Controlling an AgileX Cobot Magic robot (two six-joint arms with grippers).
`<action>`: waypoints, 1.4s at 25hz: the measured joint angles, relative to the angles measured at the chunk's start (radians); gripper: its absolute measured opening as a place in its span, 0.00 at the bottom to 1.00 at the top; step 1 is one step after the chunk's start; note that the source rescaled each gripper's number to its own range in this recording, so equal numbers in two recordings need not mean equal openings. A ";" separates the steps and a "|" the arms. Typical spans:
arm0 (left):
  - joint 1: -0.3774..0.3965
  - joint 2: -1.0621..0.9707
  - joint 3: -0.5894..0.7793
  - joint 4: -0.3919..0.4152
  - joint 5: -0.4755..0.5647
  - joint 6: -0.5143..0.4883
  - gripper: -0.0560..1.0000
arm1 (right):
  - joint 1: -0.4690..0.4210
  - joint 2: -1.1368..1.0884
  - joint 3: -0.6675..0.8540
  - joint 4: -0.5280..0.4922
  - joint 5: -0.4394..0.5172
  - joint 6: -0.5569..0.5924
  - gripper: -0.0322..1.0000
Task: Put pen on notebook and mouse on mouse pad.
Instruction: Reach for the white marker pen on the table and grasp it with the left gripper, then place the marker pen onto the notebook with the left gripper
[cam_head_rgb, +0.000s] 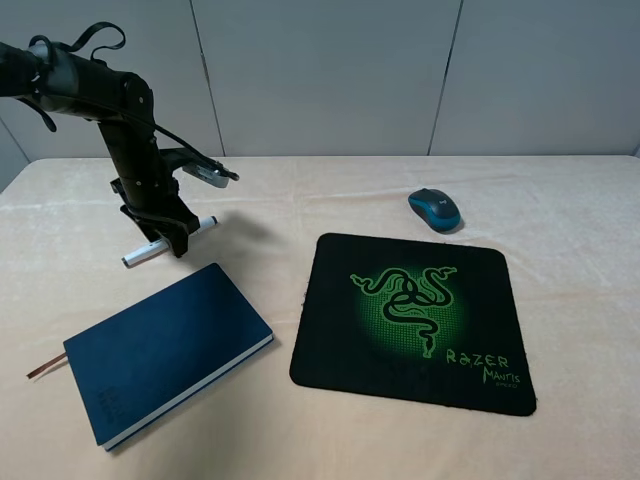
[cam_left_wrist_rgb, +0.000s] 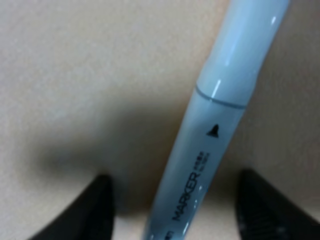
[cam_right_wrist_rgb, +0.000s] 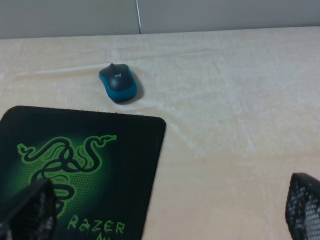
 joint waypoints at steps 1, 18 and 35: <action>0.000 0.000 0.000 0.000 0.000 0.000 0.41 | 0.000 0.000 0.000 0.000 0.000 0.000 1.00; 0.000 0.000 0.000 0.000 -0.001 0.000 0.05 | 0.000 0.000 0.000 0.000 0.000 0.000 1.00; -0.002 -0.039 -0.116 0.004 0.228 -0.068 0.05 | 0.000 0.000 0.000 0.000 0.000 0.000 1.00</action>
